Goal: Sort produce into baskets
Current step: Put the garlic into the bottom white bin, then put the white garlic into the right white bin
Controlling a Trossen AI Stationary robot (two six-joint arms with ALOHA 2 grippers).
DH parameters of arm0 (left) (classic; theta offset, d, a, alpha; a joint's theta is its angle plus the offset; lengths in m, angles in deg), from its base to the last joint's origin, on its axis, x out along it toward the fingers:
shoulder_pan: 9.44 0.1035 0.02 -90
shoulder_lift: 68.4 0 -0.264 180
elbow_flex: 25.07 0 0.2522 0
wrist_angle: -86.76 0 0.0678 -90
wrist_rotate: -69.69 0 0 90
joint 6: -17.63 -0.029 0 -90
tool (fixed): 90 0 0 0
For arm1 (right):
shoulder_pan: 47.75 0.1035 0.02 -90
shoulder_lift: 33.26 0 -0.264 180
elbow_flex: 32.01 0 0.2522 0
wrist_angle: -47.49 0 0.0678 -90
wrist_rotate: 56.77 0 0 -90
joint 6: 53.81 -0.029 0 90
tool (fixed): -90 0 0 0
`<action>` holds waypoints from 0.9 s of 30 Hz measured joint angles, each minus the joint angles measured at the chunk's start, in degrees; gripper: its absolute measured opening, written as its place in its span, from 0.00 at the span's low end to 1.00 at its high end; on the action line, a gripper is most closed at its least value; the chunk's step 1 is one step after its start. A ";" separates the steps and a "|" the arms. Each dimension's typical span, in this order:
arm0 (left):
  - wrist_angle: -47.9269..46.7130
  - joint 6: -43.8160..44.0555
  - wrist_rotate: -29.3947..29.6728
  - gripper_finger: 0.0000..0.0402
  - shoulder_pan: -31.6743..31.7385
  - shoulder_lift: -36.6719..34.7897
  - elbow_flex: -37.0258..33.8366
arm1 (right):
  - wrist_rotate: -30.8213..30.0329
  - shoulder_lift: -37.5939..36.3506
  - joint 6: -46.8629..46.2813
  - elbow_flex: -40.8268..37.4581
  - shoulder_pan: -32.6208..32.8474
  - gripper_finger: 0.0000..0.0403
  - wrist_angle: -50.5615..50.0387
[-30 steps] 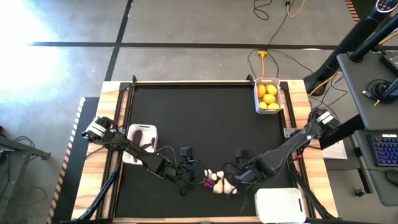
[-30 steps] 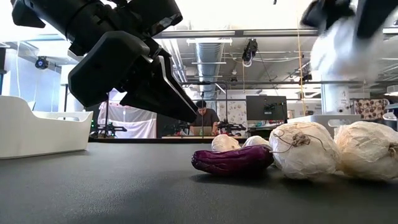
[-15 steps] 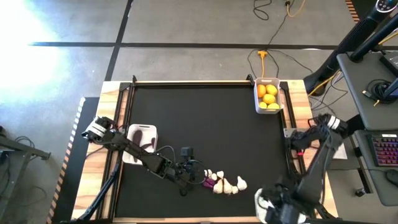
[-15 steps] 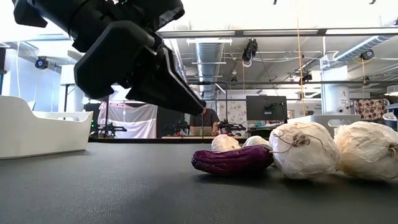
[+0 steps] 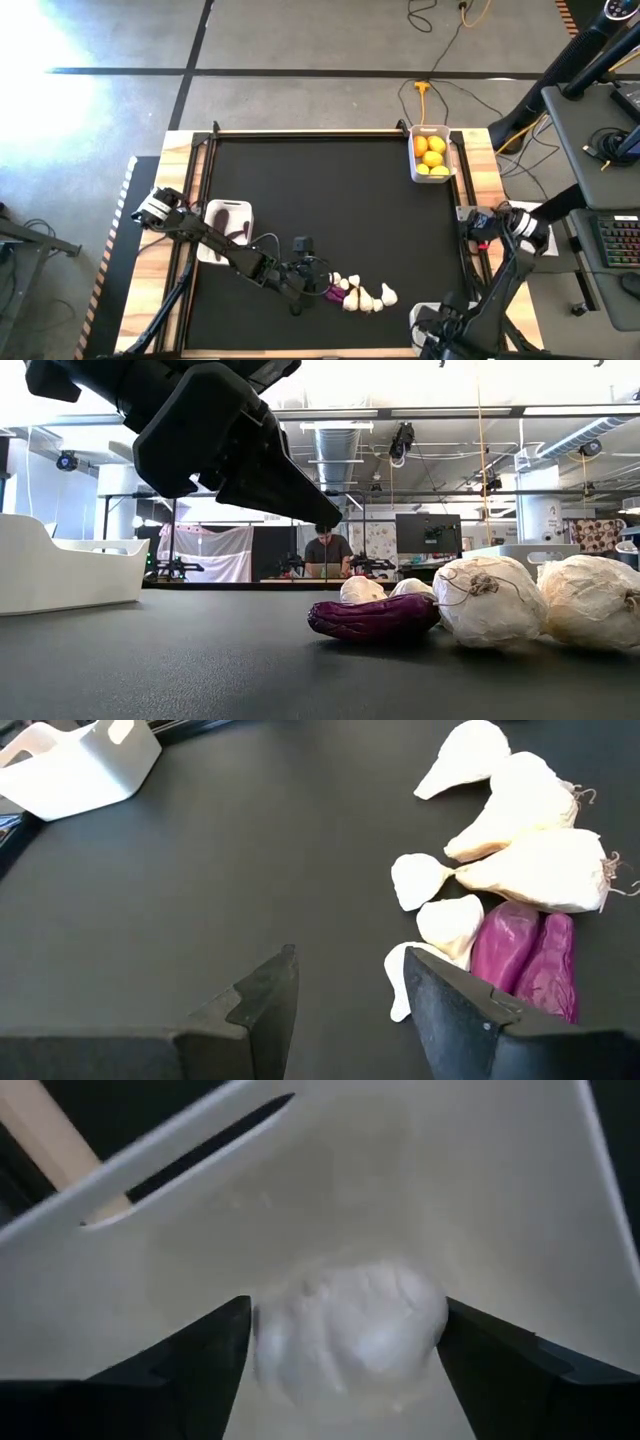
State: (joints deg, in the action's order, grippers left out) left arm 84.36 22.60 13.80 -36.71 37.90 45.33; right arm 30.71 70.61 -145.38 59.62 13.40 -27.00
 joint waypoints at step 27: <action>0.15 -0.97 -0.10 0.41 0.00 0.00 0.00 | -7.68 -3.22 33.74 3.69 -20.81 0.75 -5.20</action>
State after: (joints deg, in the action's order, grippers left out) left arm 84.51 21.63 13.71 -36.71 37.90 45.33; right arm 23.03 67.39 -111.64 63.31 -7.40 -32.20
